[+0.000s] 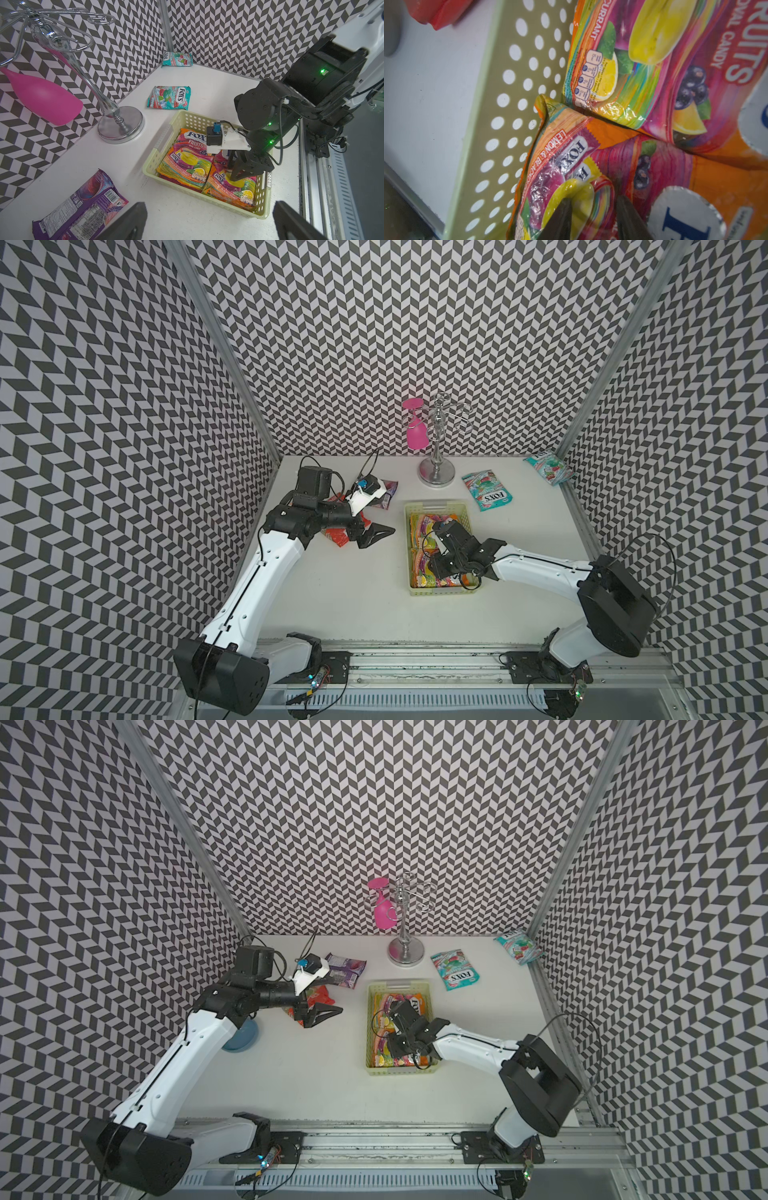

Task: Put the candies in the basket
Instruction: Place the candy in the basket.

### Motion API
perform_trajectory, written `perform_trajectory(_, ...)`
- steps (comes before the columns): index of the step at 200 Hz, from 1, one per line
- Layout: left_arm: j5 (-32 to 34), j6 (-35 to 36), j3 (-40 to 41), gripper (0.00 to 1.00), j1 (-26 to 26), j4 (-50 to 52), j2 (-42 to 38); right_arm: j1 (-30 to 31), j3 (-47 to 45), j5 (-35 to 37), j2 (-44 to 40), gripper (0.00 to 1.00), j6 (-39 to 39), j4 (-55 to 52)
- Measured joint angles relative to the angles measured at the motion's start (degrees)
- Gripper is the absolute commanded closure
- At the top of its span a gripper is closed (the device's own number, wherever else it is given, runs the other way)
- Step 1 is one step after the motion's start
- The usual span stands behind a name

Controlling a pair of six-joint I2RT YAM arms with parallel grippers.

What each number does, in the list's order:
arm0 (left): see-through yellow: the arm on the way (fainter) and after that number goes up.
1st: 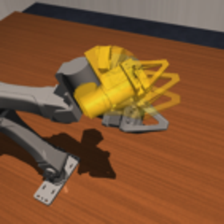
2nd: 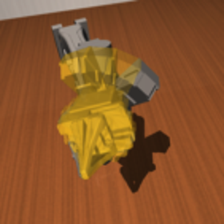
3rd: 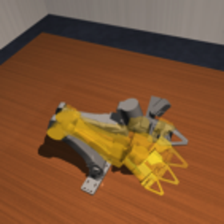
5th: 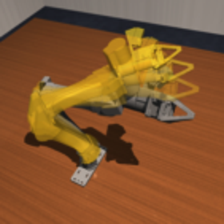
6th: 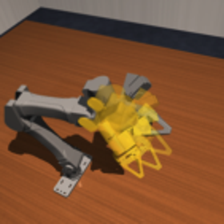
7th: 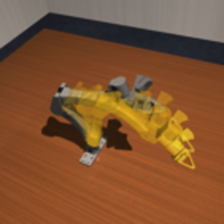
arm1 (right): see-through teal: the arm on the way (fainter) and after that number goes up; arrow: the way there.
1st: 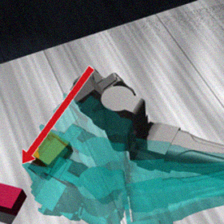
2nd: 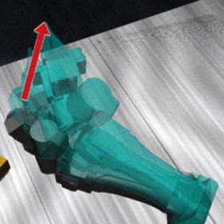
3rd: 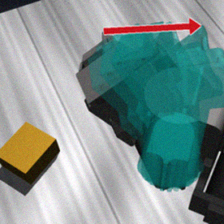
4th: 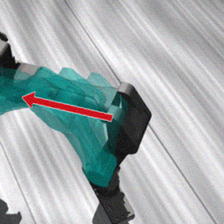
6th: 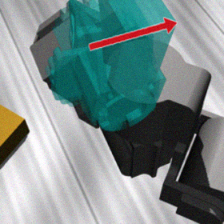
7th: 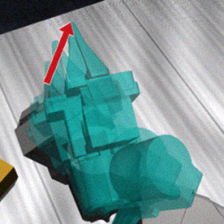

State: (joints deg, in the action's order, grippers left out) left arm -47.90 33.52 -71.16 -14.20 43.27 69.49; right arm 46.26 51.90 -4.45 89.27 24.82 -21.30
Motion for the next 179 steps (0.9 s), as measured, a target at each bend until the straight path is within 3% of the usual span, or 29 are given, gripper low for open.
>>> perform_trajectory(40,-0.04,0.00,0.00,0.01,0.00,-0.13,0.00,-1.05,4.00,1.09,-3.98,0.58,-1.11,-6.88)
perform_trajectory(84,-0.02,0.02,0.35,0.01,0.00,-0.42,-0.31,-9.60,10.69,5.25,-8.87,0.52,-4.07,-9.31)
perform_trajectory(135,0.00,0.02,2.32,0.01,0.00,-0.79,-1.31,-18.86,15.52,10.64,-8.07,0.43,-9.94,-12.70)
perform_trajectory(179,0.20,0.02,4.55,0.01,0.00,-0.90,-2.99,-23.54,21.92,16.37,-2.60,0.41,-14.21,-13.11)
